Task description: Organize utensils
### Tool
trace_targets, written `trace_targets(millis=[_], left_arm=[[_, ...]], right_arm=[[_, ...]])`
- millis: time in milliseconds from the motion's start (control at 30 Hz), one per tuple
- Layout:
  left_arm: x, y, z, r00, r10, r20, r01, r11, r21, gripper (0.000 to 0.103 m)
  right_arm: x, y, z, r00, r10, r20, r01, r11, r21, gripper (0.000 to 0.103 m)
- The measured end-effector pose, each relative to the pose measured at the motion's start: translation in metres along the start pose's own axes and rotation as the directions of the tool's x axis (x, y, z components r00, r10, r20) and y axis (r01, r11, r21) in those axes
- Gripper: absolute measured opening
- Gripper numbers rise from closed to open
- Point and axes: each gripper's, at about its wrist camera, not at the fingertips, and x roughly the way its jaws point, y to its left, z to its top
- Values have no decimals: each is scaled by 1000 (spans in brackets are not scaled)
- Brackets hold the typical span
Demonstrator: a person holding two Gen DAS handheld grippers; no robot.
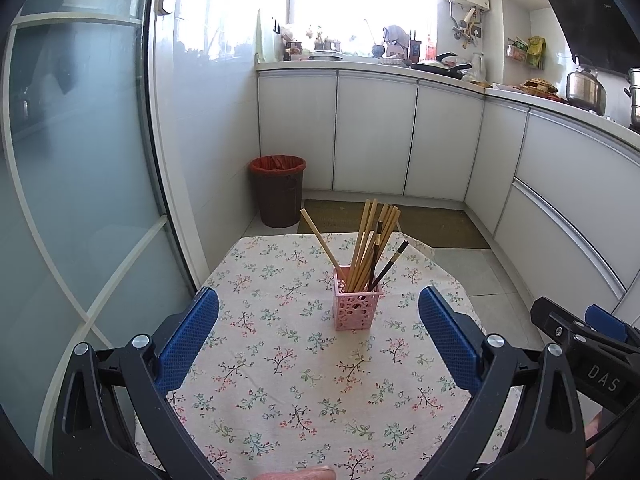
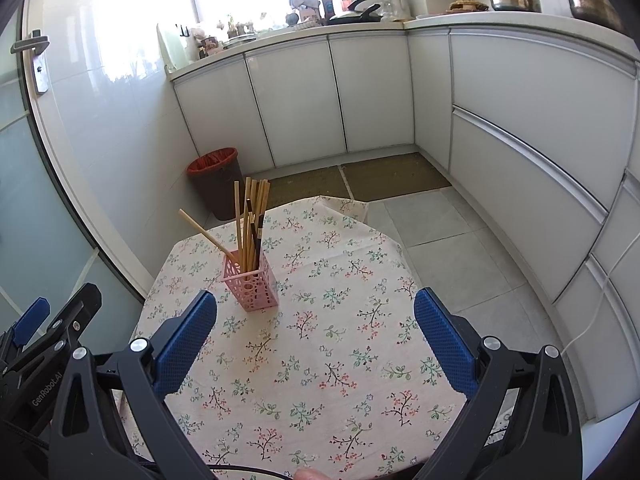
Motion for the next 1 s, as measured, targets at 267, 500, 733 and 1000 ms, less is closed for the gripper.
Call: trace_targets(millis=[267, 500, 733, 1000], left_arm=[[1, 1, -1, 1000, 0, -4, 0, 1000, -4, 96], [2, 2, -1, 1000, 2, 3, -2, 1000, -3, 96], [0, 6, 0, 1000, -11, 28, 11, 1000, -4, 90], [-3, 0, 2, 999, -26, 25, 25, 999, 36, 96]], right_arm=[[2, 0, 0, 1000, 2, -8, -2, 1000, 1, 96], [5, 0, -2, 1000, 3, -22, -3, 1000, 2, 96], [6, -4, 0, 1000, 5, -29, -5, 1000, 16, 96], [5, -3, 0, 1000, 5, -24, -4, 1000, 15, 96]])
